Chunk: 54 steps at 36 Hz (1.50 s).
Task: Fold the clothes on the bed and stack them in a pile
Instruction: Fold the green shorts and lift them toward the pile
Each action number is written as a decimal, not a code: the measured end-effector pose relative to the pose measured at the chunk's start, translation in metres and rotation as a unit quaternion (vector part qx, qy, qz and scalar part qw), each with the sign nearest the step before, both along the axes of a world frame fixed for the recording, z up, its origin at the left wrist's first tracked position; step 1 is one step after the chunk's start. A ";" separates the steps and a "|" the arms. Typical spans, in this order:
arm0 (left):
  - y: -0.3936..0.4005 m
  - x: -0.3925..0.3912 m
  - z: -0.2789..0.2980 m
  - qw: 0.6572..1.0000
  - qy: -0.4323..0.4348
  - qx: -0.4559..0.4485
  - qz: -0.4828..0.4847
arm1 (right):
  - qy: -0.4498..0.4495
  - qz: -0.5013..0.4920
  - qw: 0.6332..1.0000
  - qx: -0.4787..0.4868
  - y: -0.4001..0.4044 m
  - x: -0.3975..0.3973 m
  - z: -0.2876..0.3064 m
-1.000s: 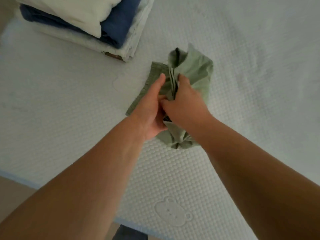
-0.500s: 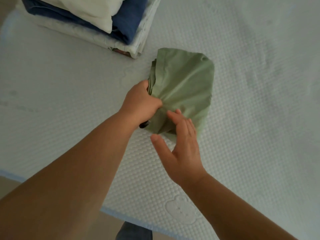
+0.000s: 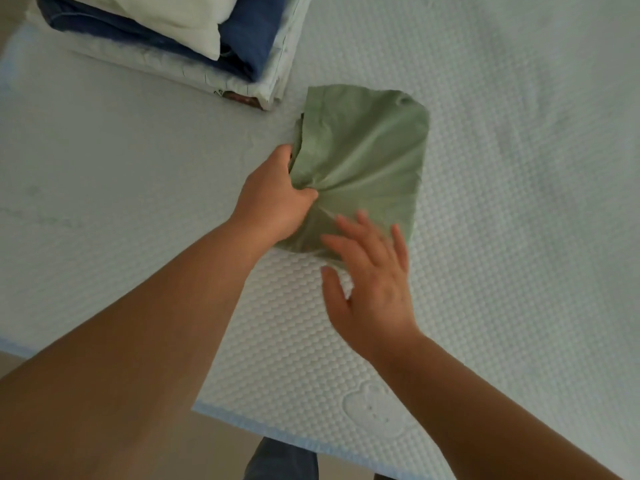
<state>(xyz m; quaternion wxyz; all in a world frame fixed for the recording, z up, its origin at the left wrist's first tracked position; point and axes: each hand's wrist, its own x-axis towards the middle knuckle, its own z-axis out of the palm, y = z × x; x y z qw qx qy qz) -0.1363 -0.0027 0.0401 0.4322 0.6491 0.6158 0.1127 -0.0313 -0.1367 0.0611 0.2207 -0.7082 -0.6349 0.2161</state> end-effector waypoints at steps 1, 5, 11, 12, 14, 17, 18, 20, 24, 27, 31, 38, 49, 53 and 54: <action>0.000 -0.001 -0.001 1.000 0.000 0.001 0.005 | -0.018 -0.026 0.999 -0.008 -0.002 0.006 -0.001; -0.005 -0.007 -0.008 0.998 0.058 0.009 0.017 | -0.076 0.022 0.980 -0.180 -0.018 0.017 -0.013; -0.034 -0.002 0.012 0.973 0.121 0.196 -0.002 | -0.120 0.073 0.965 -0.223 -0.033 0.010 -0.024; -0.041 0.004 0.013 0.965 0.110 0.230 -0.056 | -0.119 0.071 0.964 -0.225 -0.031 0.011 -0.025; -0.051 0.012 0.008 0.951 0.124 0.221 -0.175 | -0.113 0.073 0.963 -0.233 -0.028 0.013 -0.026; -0.051 0.007 -0.014 0.945 0.193 0.099 -0.246 | -0.105 0.087 0.961 -0.241 -0.032 0.016 -0.026; -0.049 0.004 -0.022 0.944 0.200 0.091 -0.247 | -0.101 0.088 0.961 -0.240 -0.034 0.019 -0.027; -0.049 0.000 -0.029 0.944 0.192 0.098 -0.249 | -0.092 0.090 0.964 -0.235 -0.041 0.023 -0.028; -0.048 -0.001 -0.027 0.965 0.120 0.097 -0.213 | -0.023 0.020 0.982 -0.185 -0.045 0.027 -0.021; -0.046 -0.004 -0.022 0.977 0.091 0.106 -0.160 | 0.004 -0.052 0.995 -0.085 -0.019 0.036 -0.016; -0.047 -0.007 -0.027 0.964 0.163 0.087 -0.192 | -0.038 -0.026 0.994 -0.101 0.056 0.062 -0.025; -0.046 -0.005 -0.040 0.956 0.202 0.105 -0.188 | -0.136 -0.020 0.968 -0.208 0.126 0.101 -0.064; -0.035 -0.008 -0.013 0.996 0.041 0.012 0.079 | 0.064 -0.289 0.940 -0.172 0.093 0.095 -0.032; -0.029 -0.003 -0.005 0.988 0.051 -0.089 0.113 | 0.206 -0.377 0.857 -0.285 0.055 0.078 -0.025; -0.028 0.000 -0.003 0.984 0.049 -0.118 0.123 | 0.242 -0.381 0.837 -0.311 0.047 0.074 -0.023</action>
